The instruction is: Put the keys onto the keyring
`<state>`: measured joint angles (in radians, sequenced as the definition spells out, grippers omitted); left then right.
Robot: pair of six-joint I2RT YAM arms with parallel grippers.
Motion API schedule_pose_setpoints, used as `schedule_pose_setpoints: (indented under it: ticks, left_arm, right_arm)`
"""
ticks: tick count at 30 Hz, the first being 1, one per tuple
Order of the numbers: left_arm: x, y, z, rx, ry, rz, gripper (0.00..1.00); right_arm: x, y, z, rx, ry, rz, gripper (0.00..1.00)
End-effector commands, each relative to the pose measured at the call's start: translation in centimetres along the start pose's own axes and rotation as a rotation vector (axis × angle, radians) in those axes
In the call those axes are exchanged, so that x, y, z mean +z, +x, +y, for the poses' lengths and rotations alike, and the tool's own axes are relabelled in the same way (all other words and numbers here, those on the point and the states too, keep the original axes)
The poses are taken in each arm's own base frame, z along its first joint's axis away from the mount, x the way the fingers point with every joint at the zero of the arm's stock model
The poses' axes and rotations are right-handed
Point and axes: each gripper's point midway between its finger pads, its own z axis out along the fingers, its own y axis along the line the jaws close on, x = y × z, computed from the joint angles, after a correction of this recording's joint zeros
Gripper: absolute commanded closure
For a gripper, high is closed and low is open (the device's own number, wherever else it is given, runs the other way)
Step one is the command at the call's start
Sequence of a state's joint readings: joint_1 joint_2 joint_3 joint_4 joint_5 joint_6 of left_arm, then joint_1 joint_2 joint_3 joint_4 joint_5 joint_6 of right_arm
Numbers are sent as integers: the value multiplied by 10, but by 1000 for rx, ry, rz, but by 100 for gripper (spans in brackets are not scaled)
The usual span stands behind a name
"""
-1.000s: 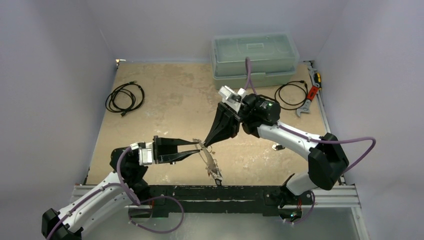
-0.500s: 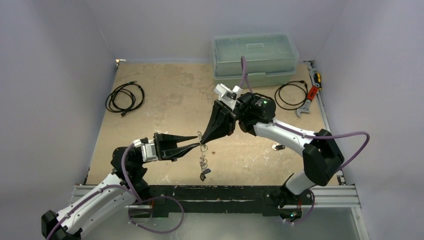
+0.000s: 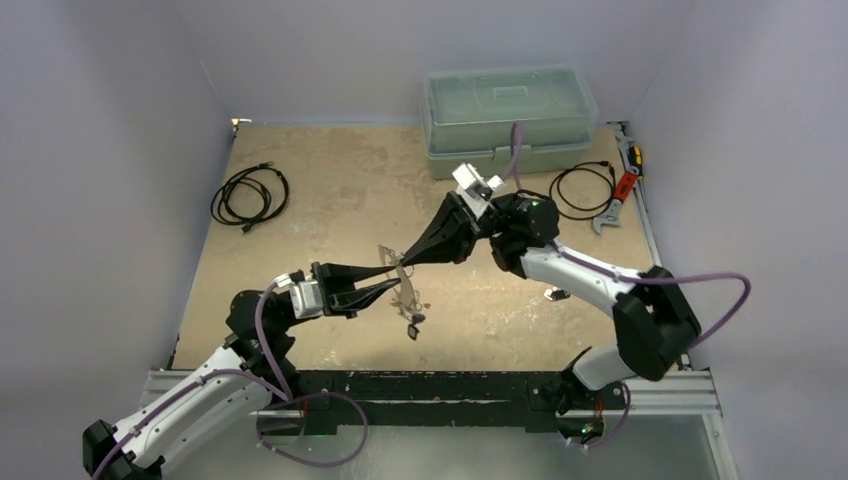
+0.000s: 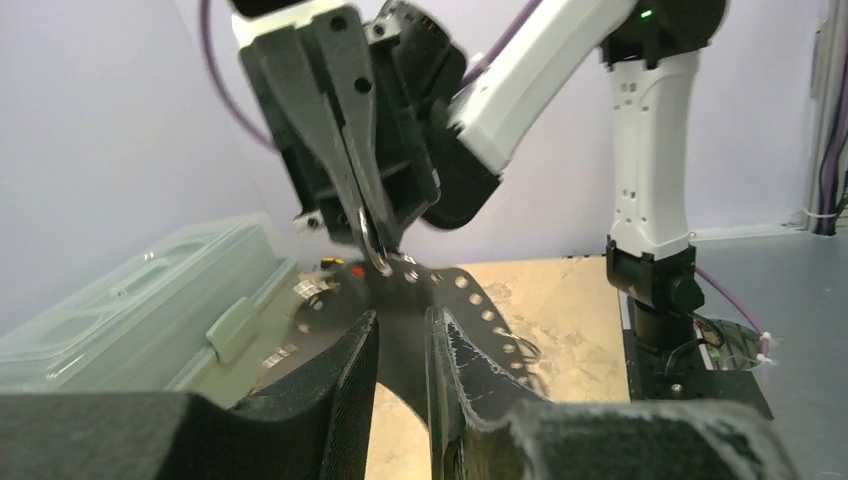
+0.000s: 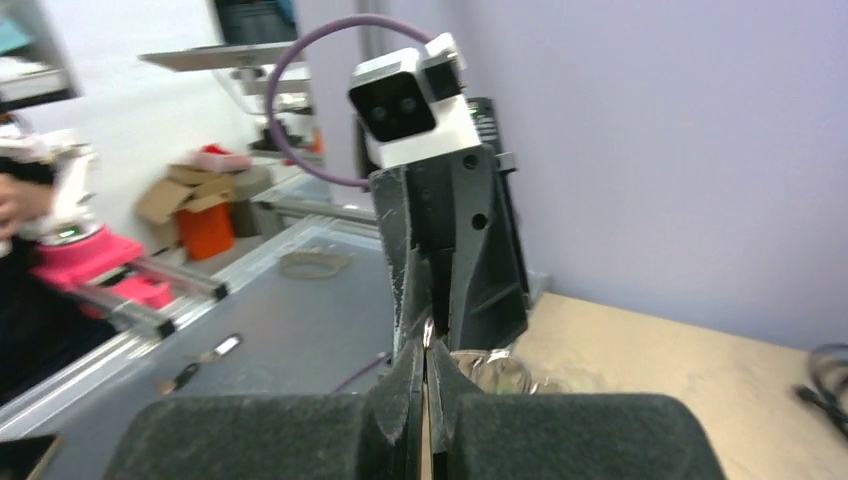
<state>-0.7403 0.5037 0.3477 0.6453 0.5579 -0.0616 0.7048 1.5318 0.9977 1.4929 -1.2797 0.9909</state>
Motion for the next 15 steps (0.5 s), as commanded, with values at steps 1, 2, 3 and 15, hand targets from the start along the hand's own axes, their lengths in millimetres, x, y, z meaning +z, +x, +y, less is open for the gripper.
schedule_pose_setpoints:
  ticks: [1,2,3,15]
  left_arm:
    - [1,-5,14,48,-63,10,77]
    - [1,-4,16,45,-76,18,77]
    - [1,-3,19,69,-83,27,77]
    - [-1,-20,3,108,-7,-51,77]
  right_arm:
    - [-5,-55,-17,-395,270,-105,100]
    - [-7,-54,-19,-429,308,-77,100]
    - [-8,-54,-19,-447,326,-64,100]
    - [-2,-30,-8,-375,245,-31,100]
